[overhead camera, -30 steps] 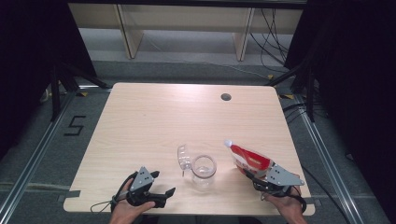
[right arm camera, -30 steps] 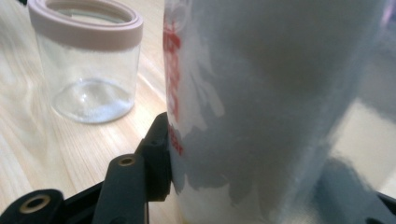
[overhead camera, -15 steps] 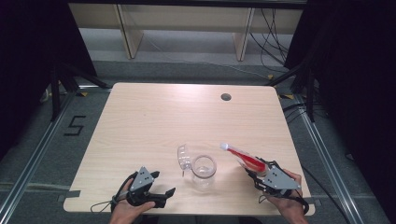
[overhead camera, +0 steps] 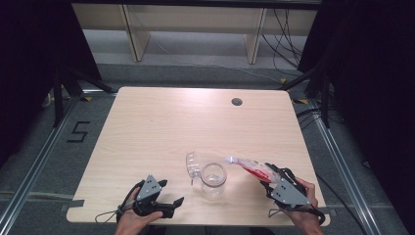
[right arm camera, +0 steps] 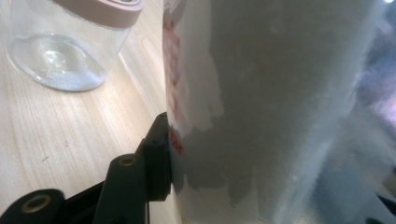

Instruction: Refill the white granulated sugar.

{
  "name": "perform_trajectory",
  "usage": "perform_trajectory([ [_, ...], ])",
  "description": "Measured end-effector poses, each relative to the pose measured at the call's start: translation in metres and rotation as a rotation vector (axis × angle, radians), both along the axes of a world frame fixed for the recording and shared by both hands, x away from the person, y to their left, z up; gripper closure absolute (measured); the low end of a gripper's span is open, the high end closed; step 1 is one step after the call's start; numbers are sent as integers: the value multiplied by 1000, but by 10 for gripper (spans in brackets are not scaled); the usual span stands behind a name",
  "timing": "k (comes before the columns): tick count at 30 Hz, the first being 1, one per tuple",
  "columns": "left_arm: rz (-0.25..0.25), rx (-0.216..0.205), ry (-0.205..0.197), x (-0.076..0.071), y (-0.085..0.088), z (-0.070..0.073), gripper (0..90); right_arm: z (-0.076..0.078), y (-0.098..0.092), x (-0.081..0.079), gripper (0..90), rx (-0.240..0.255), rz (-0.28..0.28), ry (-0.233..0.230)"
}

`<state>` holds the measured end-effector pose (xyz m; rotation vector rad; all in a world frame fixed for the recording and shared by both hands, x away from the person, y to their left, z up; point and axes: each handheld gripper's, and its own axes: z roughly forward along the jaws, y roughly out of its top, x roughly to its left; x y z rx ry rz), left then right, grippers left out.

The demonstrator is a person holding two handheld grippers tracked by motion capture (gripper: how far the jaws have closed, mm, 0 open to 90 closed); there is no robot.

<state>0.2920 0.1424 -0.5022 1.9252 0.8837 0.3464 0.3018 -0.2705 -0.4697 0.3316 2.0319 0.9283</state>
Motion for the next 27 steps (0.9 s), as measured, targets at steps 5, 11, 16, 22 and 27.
perform_trajectory([
  [5, 0, -3, -1, 0, 0, 0, 152, 1, 2, -2, 510, -43, -1, -34],
  [11, 1, -2, -1, 0, 0, 0, 152, 2, 5, -4, 511, -99, -13, -76],
  [16, 0, -4, -5, 0, -1, 0, 152, 4, 6, -5, 512, -149, -12, -122],
  [22, 3, 4, -5, 0, 0, 0, 152, 4, 9, -8, 513, -225, -16, -166],
  [27, -2, 9, -5, 1, 0, 0, 153, 3, 12, -8, 514, -262, -4, -182],
])
